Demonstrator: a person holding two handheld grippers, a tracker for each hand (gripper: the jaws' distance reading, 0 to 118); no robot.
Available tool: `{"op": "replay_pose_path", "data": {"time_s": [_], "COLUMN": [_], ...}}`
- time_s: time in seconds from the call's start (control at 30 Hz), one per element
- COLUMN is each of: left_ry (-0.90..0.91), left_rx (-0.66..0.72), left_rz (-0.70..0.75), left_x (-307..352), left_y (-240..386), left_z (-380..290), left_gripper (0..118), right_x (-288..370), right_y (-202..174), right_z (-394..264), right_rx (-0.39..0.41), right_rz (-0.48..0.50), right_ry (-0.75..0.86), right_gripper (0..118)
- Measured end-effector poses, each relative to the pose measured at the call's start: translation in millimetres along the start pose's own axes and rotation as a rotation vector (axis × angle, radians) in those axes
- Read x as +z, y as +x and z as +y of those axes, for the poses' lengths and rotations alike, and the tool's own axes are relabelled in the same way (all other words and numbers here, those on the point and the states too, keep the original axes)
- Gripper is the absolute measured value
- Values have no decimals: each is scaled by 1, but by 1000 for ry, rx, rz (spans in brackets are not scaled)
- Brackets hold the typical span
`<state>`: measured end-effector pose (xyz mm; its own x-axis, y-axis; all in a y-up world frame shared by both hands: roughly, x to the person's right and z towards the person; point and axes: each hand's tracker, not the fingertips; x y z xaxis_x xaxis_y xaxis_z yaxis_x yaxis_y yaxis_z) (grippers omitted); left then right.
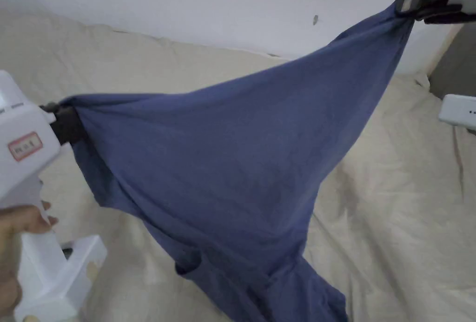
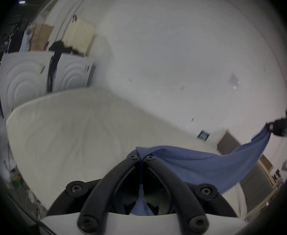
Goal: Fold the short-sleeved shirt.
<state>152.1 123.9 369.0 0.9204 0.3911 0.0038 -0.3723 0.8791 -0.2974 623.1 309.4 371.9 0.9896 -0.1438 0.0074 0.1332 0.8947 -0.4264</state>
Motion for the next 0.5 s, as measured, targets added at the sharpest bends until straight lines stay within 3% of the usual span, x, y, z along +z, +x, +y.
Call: {"op": "replay_pose_path", "data": {"time_s": [0.23,0.5], "left_ry": [224,358], "left_rx": [-177,-312], "left_rz": [-97,-136], "left_x": [38,48], "left_y": [70,115], "left_z": [107,187], "left_gripper": [3,3], "right_x": [106,133], "right_y": [14,34], "right_z": [17,58], "right_rx": [-34,-69], "right_rz": [-27,-41], "right_ry": [147,225], "right_gripper": [6,6]}}
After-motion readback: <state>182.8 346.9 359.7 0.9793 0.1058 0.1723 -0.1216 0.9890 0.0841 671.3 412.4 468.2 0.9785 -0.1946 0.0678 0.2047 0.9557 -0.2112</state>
